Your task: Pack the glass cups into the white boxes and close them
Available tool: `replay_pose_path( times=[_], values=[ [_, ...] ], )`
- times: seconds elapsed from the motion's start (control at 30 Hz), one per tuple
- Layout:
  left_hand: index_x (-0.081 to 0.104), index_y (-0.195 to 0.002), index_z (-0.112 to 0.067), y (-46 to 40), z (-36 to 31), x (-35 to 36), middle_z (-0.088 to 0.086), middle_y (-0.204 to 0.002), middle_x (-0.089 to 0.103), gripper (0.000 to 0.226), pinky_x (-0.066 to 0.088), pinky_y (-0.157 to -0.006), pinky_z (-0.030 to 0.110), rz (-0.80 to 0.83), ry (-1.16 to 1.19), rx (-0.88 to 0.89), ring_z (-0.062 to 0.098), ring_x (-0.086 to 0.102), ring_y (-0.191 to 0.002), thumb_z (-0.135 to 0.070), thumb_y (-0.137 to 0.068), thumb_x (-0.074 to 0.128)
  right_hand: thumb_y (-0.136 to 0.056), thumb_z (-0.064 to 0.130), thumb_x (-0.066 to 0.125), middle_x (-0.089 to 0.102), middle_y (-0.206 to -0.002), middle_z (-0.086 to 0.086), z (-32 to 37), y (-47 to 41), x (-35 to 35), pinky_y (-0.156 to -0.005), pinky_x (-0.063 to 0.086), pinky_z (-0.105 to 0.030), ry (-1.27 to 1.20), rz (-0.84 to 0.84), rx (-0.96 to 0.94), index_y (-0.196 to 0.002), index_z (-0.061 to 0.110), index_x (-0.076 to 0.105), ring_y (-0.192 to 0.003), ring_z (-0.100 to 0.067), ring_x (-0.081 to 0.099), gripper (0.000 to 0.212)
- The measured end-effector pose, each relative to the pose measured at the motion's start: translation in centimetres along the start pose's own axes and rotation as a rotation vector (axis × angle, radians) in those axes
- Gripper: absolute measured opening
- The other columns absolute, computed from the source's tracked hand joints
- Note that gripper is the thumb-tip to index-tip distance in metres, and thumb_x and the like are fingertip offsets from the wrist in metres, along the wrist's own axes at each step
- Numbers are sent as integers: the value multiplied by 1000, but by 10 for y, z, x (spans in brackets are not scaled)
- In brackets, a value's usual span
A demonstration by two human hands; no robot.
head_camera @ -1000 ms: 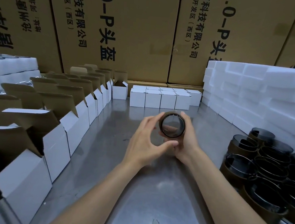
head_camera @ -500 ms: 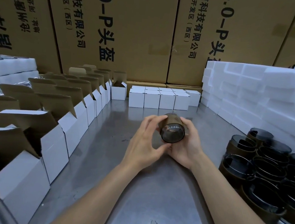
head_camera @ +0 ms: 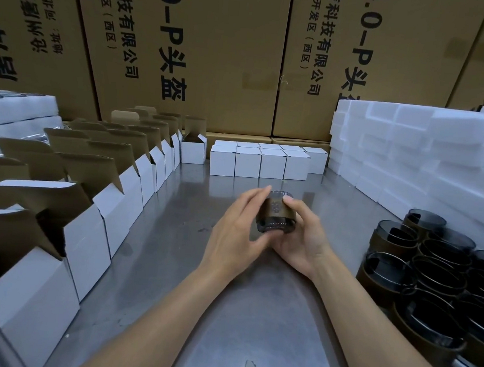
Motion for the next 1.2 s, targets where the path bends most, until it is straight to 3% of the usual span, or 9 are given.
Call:
replay_pose_path(
  times=[0.1, 0.27, 0.43, 0.57, 0.7, 0.8, 0.93, 1.1, 1.2],
  values=[
    [48, -138, -18, -1, 2, -6, -6, -133, 52, 66, 40, -90, 12, -83, 9, -17, 5, 50, -117, -24, -79, 77, -78, 45, 66, 65, -95, -8, -3, 0, -2, -64, 49, -23, -24, 22, 72, -114, 7, 63, -72, -16, 63, 52],
    [48, -137, -19, -1, 4, -7, -7, -131, 52, 66, 43, -83, 13, -105, 47, -34, 1, 52, -107, -24, -78, 78, -76, 51, 65, 62, -118, -18, -10, 4, -3, -92, 42, -33, -46, 138, 206, -120, 1, 63, -97, -26, 58, 67],
    [25, -150, -22, -1, 7, 0, -15, -150, 27, 94, 21, -109, 8, -36, 68, -75, -7, 21, -138, -38, -74, 79, -72, 36, 74, 62, -90, -8, -7, -1, -2, -68, 44, -25, -7, 30, 65, -101, 9, 71, -75, -16, 59, 40],
    [18, -151, -24, -2, 6, 2, -17, -153, 20, 99, 24, -118, 37, 1, 34, -81, -7, 14, -141, -40, -75, 78, -72, 28, 72, 60, -88, -9, -7, -1, 0, -64, 42, -25, 47, -40, 25, -115, 5, 57, -70, -15, 58, 51],
    [35, -147, -21, -2, 10, 5, -9, -144, 44, 77, 33, -112, 44, 14, 78, -77, 5, 37, -134, -27, -81, 75, -75, 35, 72, 52, -103, -14, -10, -2, 2, -77, 33, -30, 59, -22, 63, -125, 3, 56, -84, -19, 46, 62],
    [45, -137, -21, -3, 15, 0, -22, -128, 49, 63, 36, -108, 25, -56, 155, -110, 7, 47, -124, -24, -81, 72, -75, 63, 61, 61, -95, -11, -14, -2, 1, -88, 42, -33, -20, 34, 161, -122, 4, 58, -86, -23, 55, 76],
    [45, -136, -26, -2, 20, -4, -31, -121, 46, 64, 30, -87, -2, -109, 213, -179, -1, 47, -114, -38, -77, 67, -80, 65, 52, 58, -125, -23, -17, 3, 1, -95, 51, -38, -131, 126, 271, -130, -3, 52, -114, -33, 59, 85],
    [25, -148, -31, -1, 20, 2, -24, -146, 29, 89, 26, -117, 42, -45, 168, -171, -8, 25, -136, -38, -76, 77, -80, 38, 64, 66, -113, -15, -13, -1, -1, -83, 50, -26, -96, 53, 167, -121, 3, 63, -97, -22, 61, 54],
    [13, -146, -39, -2, 15, 4, -26, -149, 20, 97, 20, -119, 45, -10, 120, -133, -16, 13, -136, -46, -71, 73, -77, 28, 67, 67, -107, -9, -10, -3, 0, -82, 42, -24, -41, 24, 97, -114, 9, 67, -92, -16, 64, 41]
  ],
)
Point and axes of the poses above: each hand's wrist, its own y-axis away from the middle knuckle, its own x-axis out of the palm, z = x × y, the point moved 7 cm from there along -y, towards the middle knuckle
